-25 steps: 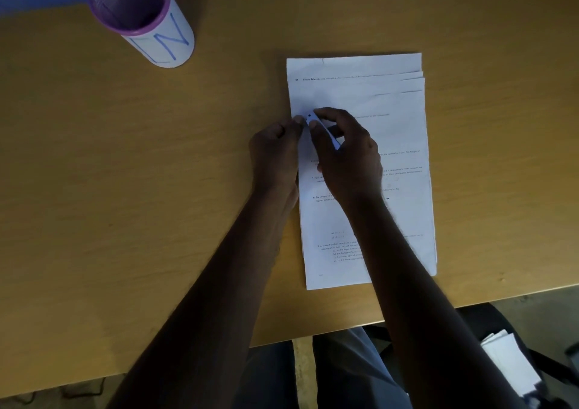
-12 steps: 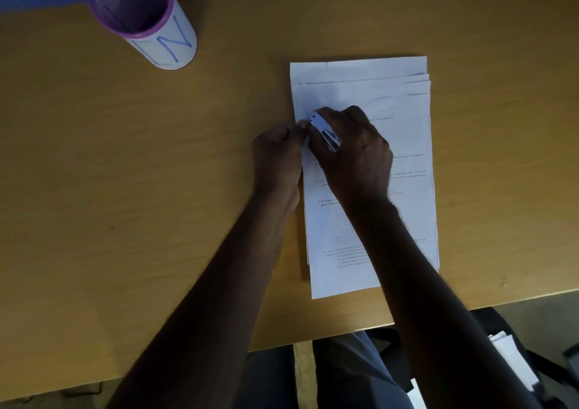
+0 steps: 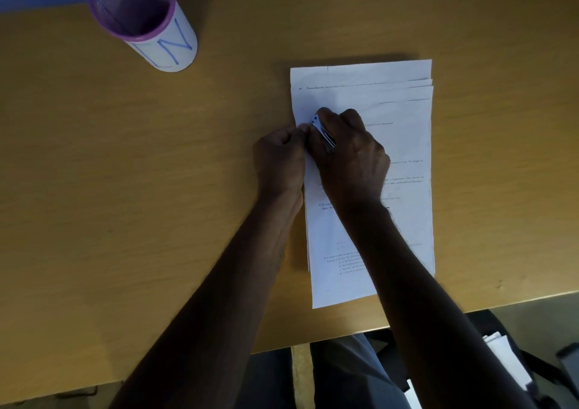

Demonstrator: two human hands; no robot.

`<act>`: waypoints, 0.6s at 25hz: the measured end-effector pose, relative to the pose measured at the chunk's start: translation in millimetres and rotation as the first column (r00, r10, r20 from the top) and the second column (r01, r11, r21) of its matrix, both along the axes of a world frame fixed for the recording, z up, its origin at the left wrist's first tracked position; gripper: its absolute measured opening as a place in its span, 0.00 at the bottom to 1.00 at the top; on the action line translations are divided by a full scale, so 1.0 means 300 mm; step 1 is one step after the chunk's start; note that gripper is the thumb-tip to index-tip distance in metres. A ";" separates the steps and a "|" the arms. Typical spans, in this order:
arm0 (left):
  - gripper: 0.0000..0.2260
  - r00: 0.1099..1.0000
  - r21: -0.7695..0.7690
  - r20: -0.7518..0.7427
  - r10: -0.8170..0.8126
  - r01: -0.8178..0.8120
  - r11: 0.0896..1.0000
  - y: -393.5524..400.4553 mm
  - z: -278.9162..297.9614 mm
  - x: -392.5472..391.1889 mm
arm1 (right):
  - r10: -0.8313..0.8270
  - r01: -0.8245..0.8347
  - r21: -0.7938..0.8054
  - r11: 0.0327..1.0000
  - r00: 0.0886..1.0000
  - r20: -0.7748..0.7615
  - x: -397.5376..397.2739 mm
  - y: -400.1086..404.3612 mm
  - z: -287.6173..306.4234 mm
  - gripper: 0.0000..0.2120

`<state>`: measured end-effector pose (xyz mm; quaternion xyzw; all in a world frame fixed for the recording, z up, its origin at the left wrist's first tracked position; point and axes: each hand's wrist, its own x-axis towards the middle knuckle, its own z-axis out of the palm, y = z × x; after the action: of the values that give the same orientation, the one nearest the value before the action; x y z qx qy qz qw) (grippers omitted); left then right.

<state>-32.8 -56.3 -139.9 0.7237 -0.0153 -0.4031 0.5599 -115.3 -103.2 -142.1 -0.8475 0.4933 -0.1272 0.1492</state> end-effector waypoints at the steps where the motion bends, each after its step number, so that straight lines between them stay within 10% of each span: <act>1: 0.08 1.000 -0.004 0.002 -0.002 0.002 1.000 -0.002 0.002 -0.001 | -0.005 0.005 -0.002 1.000 1.000 -0.005 0.000 0.001 0.000 0.18; 15: 0.15 1.000 -0.001 0.007 -0.019 0.019 1.000 -0.002 0.016 0.005 | -0.027 0.029 0.029 0.999 0.997 -0.075 0.015 -0.005 0.000 0.18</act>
<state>-31.3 -56.7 -134.9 0.7245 -0.0242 -0.4059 0.5565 -110.7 -104.7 -142.2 -0.8422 0.5124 -0.0903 0.1415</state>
